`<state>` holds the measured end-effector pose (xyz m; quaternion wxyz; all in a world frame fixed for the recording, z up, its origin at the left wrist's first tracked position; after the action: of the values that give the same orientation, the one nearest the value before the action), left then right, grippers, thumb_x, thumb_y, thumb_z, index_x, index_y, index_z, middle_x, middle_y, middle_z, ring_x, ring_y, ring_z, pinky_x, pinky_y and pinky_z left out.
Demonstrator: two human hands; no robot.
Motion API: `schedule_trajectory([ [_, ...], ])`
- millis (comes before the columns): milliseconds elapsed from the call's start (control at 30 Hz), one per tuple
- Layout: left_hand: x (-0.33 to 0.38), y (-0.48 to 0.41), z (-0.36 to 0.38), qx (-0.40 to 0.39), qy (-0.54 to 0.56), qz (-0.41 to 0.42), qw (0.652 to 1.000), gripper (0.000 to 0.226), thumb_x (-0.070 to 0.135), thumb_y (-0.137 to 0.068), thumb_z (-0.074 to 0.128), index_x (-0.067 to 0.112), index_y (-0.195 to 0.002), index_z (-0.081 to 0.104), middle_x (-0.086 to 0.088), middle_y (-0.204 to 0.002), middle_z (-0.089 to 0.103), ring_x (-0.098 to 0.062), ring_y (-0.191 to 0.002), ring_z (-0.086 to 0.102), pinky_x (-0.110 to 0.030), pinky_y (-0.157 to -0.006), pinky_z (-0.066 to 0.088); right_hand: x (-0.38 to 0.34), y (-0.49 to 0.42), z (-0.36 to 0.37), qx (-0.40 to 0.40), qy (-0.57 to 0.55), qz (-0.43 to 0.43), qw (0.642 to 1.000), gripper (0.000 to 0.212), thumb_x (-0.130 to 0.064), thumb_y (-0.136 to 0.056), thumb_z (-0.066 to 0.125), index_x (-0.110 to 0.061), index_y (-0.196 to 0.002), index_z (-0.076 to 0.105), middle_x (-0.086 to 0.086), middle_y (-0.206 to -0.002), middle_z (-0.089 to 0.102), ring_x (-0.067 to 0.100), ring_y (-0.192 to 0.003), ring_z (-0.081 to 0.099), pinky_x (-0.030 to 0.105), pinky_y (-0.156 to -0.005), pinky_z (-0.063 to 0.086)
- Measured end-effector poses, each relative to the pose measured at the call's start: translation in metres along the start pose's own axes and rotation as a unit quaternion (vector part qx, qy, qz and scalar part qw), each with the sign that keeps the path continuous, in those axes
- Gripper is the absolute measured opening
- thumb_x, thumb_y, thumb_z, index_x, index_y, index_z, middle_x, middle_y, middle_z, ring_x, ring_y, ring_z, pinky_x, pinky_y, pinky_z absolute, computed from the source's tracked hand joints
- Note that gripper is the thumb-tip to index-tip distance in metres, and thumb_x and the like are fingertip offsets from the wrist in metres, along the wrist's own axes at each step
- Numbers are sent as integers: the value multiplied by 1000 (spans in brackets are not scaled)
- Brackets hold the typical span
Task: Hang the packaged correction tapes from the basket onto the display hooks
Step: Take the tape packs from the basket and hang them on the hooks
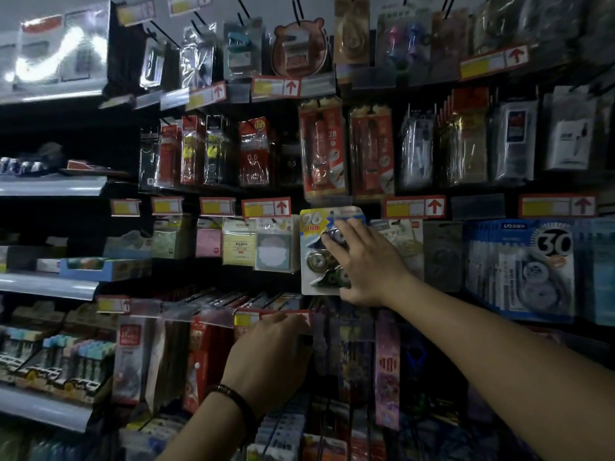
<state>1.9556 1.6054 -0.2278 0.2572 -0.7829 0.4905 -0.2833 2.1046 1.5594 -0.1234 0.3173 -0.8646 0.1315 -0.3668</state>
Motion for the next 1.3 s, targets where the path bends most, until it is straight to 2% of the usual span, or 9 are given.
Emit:
schedule_trajectory([
  [300, -2, 7, 14, -32, -13, 1, 999, 27, 44, -105, 55, 37, -131, 61, 13, -135, 63, -10, -117, 63, -30, -92, 59, -3, 0, -5, 15, -55, 33, 998, 114, -75, -63, 67, -22, -159, 38, 17, -161, 33, 38, -150, 27, 54, -119, 32],
  [433, -3, 7, 17, -46, -23, 2, 999, 28, 43, -105, 55, 35, -131, 61, 11, -136, 62, -12, -116, 64, -31, -92, 60, 0, -4, -2, -18, -55, 26, 998, 110, -82, -64, 63, -31, -159, 38, 13, -163, 31, 34, -150, 24, 52, -122, 27],
  [633, -3, 8, 20, -51, -23, 3, 998, 27, 43, -105, 55, 34, -130, 61, 11, -134, 63, -11, -114, 64, -30, -92, 60, -3, -8, 15, -75, -15, 39, 996, 103, -57, -75, 75, -31, -162, 28, 18, -170, 12, 37, -151, 20, 48, -120, 29],
  [700, -2, 11, 23, -58, -21, 3, 998, 26, 41, -105, 55, 33, -129, 61, 12, -134, 62, -11, -114, 64, -30, -91, 60, -6, -8, 20, -94, -19, 49, 994, 94, -45, -79, 77, -29, -160, 32, 20, -171, 4, 39, -154, 15, 51, -122, 25],
  [800, -4, 20, 31, -81, -16, 2, 997, 26, 43, -104, 57, 36, -129, 60, 13, -133, 60, -9, -110, 64, -28, -88, 61, -10, -1, 22, -104, -53, 61, 991, 73, -41, -86, 70, -25, -152, 45, 20, -172, 0, 41, -158, 6, 54, -125, 18],
  [900, -9, 38, 40, -100, -19, -8, 995, 26, 46, -103, 57, 38, -126, 61, 16, -129, 62, -9, -108, 65, -31, -87, 61, -16, 20, 14, -90, -116, 57, 988, 62, -39, -90, 62, -20, -148, 51, 18, -172, 8, 35, -159, 6, 51, -125, 22],
  [1000, -8, 68, 53, -134, -18, -12, 991, 21, 46, -103, 53, 37, -119, 63, 16, -119, 64, -11, -102, 66, -33, -84, 60, -32, 60, 7, -88, -178, 45, 979, 58, -43, -95, 60, -19, -147, 54, 13, -167, 27, 31, -154, 20, 47, -120, 31],
  [1133, -8, 139, 90, -188, -21, -38, 981, 24, 50, -98, 58, 40, -120, 64, 16, -122, 65, -11, -111, 65, -30, -84, 56, -59, 135, 14, -75, -258, 44, 962, 46, -43, -94, 62, -21, -135, 62, 4, -137, 55, 25, -132, 45, 42, -105, 46],
  [1300, -4, 247, 162, -288, -5, -65, 955, 24, 50, -99, 61, 40, -120, 67, 15, -124, 68, -12, -111, 66, -31, -86, 57, -111, 256, 64, -142, -366, 74, 917, 37, -41, -91, 62, -21, -123, 67, 1, -116, 63, 23, -115, 57, 40, -89, 53],
])
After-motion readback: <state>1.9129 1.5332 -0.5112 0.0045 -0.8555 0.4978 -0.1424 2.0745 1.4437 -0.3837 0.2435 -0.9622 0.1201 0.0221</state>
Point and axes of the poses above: each hand's wrist, its own y-axis away from the middle knuckle, its own z-axis out of the palm, x = y × z, the point moved 9 cm from there along -y, towards the middle knuckle
